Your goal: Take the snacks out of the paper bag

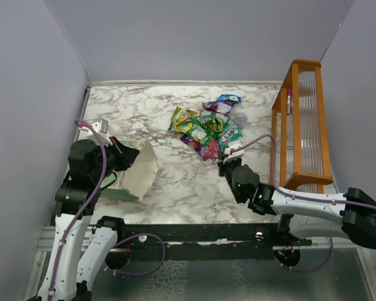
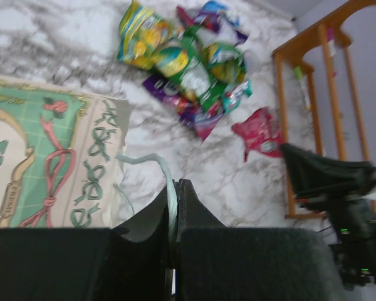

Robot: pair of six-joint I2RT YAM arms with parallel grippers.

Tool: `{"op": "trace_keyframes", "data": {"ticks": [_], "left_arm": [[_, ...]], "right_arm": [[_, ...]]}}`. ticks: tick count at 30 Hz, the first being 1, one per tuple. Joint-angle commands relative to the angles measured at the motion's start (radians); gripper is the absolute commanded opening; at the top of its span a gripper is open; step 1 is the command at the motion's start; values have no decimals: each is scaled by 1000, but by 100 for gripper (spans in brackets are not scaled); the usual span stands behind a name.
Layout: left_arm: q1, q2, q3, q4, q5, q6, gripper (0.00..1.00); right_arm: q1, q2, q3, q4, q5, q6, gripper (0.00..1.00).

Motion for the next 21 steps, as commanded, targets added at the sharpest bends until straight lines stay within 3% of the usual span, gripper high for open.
{"op": "trace_keyframes", "data": {"ticks": [1,7,11,15,21], "left_arm": [[6,121,191,208,85,-109,0],[6,276,402,319,131,-175,0],[6,276,456,236,22,-120,0],[6,185,330,134,-163,-79,0],[6,-26,40,88,-205,-90,0]], "right_arm": [[-73,68,68,-140,60,29,1],[-155,86,106,-190,-32,146,1],[-169,60,99,-189,-54,154,1],[-180,31,79,-196,-53,153,1],[-202,29,65,-182,-77,152,1]]}}
